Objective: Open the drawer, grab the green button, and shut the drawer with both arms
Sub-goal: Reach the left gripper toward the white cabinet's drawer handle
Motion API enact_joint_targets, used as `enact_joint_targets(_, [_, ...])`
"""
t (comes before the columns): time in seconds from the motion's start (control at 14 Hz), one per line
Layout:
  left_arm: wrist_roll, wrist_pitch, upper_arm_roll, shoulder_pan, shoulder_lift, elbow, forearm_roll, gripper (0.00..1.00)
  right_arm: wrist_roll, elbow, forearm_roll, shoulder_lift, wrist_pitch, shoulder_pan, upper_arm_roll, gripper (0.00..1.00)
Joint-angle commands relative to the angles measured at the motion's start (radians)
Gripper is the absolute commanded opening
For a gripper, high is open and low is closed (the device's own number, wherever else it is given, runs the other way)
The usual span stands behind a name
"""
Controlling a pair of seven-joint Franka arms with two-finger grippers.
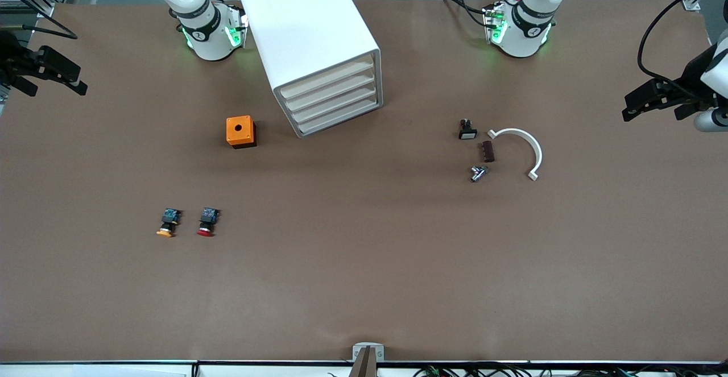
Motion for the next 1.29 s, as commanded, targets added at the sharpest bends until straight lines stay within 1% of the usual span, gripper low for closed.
enact_joint_targets(0.0, [0.013,-0.016,-0.003,0.002,0.004,0.016,0.018,0.99,-0.01,-0.028,0.0,-0.029,0.005,-0.006,0.005,1.0])
enact_joint_targets(0.21, [0.013,-0.016,-0.002,0.002,0.005,0.014,0.018,1.0,-0.01,-0.028,0.0,-0.029,0.005,-0.006,0.005,1.0])
enact_joint_targets(0.36, [0.01,-0.014,0.006,0.003,0.024,0.014,0.027,1.0,-0.01,-0.028,0.0,-0.029,0.004,-0.006,0.005,1.0])
enact_joint_targets(0.5, [0.008,0.005,0.006,0.026,0.043,0.014,0.022,1.0,-0.01,-0.026,0.0,-0.029,0.004,-0.006,0.005,1.0])
enact_joint_targets(0.64, [0.008,0.057,0.006,0.029,0.094,0.014,0.018,1.0,-0.01,-0.026,0.0,-0.028,0.004,-0.006,0.005,1.0])
enact_joint_targets(1.0, [0.007,0.096,-0.003,0.006,0.243,0.013,0.015,1.0,-0.009,-0.023,0.0,-0.026,0.002,-0.009,0.005,1.0])
enact_joint_targets(1.07, [-0.01,0.096,-0.005,-0.018,0.278,0.008,0.015,1.0,-0.009,-0.023,0.0,-0.026,0.004,-0.009,0.005,1.0])
enact_joint_targets(1.21, [-0.124,0.091,-0.006,-0.072,0.33,0.008,0.013,1.0,-0.01,-0.017,0.0,-0.023,-0.002,-0.011,0.003,1.0])
